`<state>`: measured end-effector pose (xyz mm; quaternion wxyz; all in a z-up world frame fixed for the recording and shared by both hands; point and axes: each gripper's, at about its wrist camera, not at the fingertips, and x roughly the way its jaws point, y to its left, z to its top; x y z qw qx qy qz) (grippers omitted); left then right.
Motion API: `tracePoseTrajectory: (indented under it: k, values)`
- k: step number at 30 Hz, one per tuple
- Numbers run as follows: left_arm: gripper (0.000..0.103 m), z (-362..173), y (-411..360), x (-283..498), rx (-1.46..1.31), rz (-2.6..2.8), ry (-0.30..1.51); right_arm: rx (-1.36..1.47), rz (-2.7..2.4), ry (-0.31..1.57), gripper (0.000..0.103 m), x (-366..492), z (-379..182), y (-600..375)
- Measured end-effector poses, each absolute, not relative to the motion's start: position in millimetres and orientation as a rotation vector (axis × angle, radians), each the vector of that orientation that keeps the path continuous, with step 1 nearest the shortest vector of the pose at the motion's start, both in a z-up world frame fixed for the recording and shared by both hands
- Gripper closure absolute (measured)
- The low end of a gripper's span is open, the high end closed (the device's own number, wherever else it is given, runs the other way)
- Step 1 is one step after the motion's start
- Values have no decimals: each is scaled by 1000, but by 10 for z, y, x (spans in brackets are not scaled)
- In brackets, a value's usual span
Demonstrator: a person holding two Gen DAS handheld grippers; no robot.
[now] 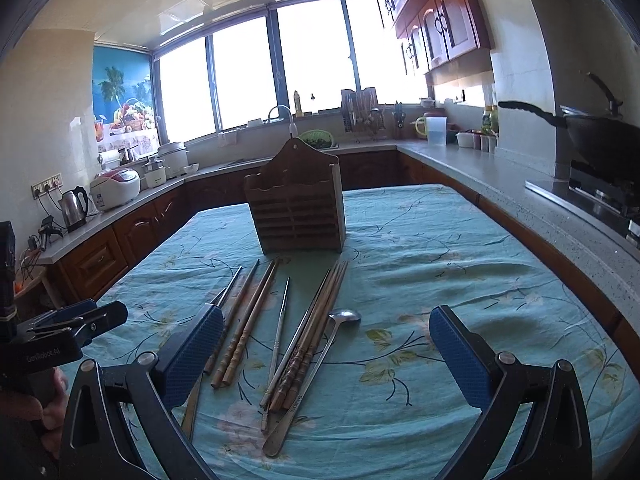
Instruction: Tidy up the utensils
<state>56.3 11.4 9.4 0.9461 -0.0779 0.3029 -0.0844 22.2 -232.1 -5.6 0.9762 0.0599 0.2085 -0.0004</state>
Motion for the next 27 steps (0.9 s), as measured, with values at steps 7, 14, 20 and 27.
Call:
tracePoseTrajectory:
  k: [7, 14, 20, 27]
  values:
    - [42, 18, 41, 1040, -192, -335, 817, 396, 145, 550, 29, 508, -194, -2507]
    - [66, -71, -42, 1517, -213, -421, 939, 443, 179, 779, 57, 768, -450, -2567]
    - [67, -174, -64, 1755, -222, -423, 985, 481, 191, 857, 59, 946, -583, -2598]
    - [67, -234, -27, 1833, -250, -422, 1008, 509, 203, 890, 66, 1076, -668, -2639]
